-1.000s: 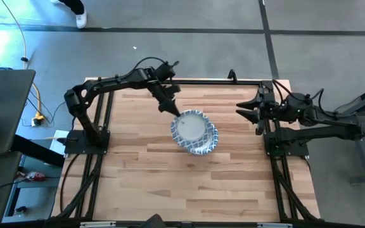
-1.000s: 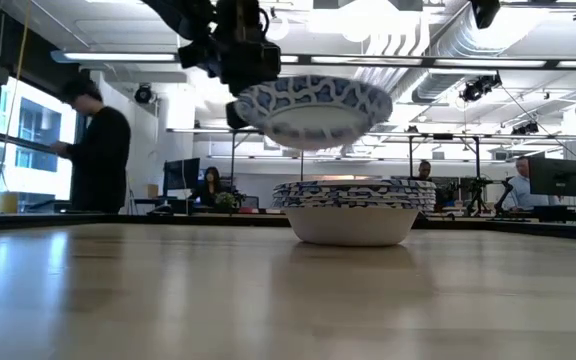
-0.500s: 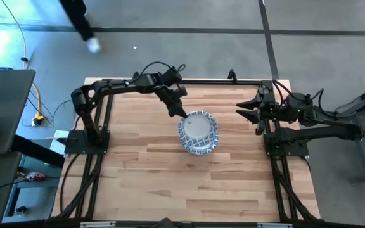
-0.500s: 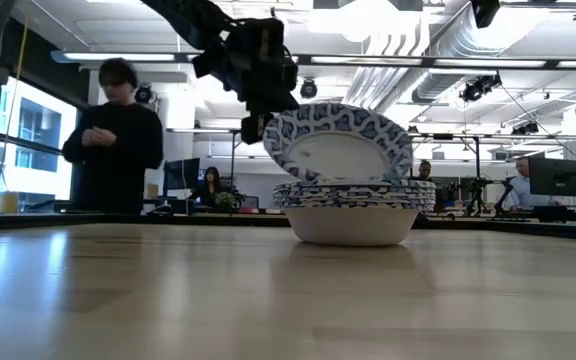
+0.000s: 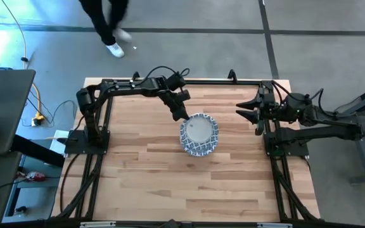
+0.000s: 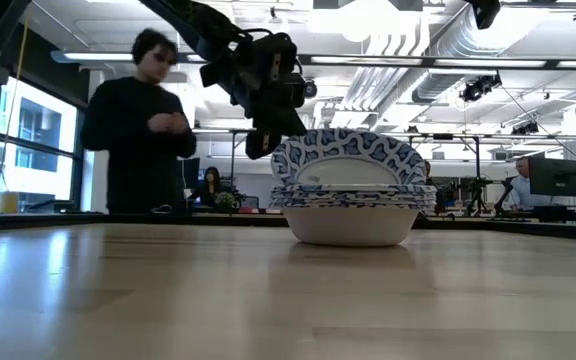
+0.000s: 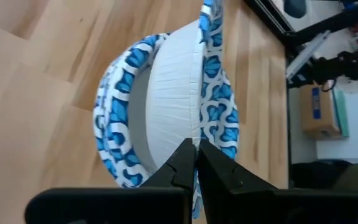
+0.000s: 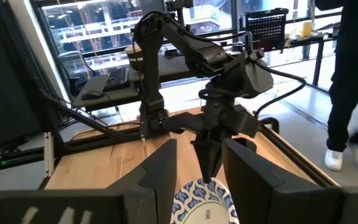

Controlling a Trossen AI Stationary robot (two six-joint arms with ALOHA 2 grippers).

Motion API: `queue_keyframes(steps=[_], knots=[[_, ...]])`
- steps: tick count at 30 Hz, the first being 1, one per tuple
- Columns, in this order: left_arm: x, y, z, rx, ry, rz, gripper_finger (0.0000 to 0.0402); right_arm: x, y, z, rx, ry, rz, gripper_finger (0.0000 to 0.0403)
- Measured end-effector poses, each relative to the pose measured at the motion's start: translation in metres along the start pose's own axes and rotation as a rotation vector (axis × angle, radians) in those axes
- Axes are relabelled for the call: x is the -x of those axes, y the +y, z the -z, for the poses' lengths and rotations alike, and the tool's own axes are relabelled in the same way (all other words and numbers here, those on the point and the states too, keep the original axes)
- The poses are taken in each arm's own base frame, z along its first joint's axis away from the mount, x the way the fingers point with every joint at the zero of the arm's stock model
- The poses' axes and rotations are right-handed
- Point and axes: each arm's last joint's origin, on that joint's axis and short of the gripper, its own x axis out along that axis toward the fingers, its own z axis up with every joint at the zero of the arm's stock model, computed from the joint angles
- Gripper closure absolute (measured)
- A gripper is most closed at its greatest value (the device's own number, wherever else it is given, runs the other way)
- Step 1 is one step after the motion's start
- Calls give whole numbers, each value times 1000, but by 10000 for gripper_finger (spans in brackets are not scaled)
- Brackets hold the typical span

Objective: Nest bowls inside each other
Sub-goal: Stack the white patterned bowl on top of the other white patterned bowl

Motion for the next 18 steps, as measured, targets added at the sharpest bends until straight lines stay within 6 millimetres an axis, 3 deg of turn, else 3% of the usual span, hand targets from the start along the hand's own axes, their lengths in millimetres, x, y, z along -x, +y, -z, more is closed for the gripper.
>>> queue_keyframes(steps=[18], knots=[[-3, 1, 1, -25, -9, -156, 387, 0, -1, 0, 8, -3, 24, 281]])
